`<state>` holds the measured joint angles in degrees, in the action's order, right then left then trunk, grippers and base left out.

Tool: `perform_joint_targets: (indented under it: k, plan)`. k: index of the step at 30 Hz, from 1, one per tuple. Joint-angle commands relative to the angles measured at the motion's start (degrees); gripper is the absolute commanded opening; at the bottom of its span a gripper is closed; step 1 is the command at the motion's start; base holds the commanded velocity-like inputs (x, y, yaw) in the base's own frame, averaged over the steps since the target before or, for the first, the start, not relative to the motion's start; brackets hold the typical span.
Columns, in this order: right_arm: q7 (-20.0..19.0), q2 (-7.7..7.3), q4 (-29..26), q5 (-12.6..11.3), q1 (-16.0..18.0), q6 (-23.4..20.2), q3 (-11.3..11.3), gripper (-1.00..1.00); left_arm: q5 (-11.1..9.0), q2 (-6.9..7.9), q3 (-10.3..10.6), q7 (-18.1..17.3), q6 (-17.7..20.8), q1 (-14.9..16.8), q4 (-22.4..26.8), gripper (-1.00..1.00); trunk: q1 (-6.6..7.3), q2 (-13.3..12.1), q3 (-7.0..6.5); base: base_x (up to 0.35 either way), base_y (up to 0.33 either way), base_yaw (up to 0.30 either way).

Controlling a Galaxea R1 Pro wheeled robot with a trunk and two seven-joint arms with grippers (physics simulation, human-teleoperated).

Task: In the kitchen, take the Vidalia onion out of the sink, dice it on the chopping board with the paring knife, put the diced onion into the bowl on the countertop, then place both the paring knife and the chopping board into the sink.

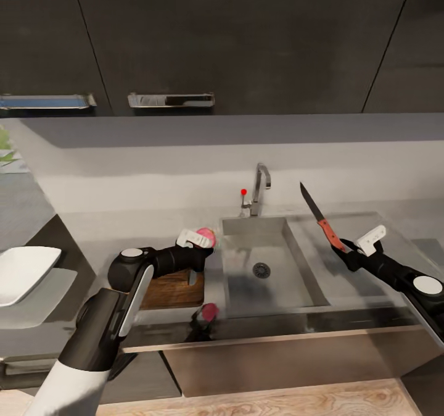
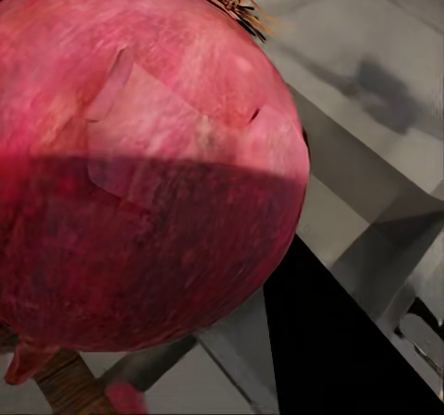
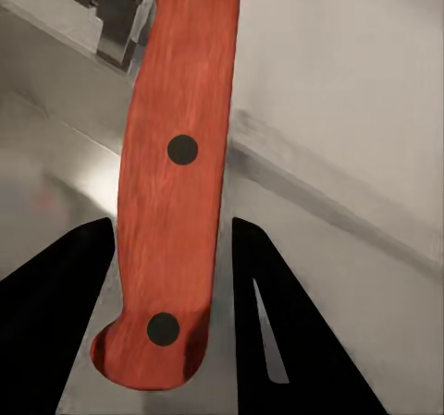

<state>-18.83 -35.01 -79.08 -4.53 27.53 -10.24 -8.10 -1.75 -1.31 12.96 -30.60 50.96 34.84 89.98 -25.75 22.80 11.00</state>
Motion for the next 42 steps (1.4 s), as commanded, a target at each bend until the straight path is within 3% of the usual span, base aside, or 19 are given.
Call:
perform_joint_targets:
  k: [1,19,42]
  plan:
    - [-0.1,-0.05,-0.1,-0.5,0.1,-0.5,-0.1,-1.00,0.0,-0.01,0.0,-0.2,0.4,0.1,0.1,-1.00,-0.04,0.1,0.12,0.000,0.311,0.000]
    - [-0.1,-0.05,-0.1,-0.5,0.1,-0.7,0.0,-1.00,0.1,0.34,-0.9,-0.1,0.5,0.1,0.1,-1.00,-0.04,0.1,0.12,0.000,0.287,0.000]
    - [0.0,-0.05,-0.1,-0.5,0.1,-0.7,-0.1,-1.00,0.1,0.32,-0.7,-0.1,0.5,0.1,0.0,-1.00,-0.04,0.1,0.12,0.000,0.043,0.000]
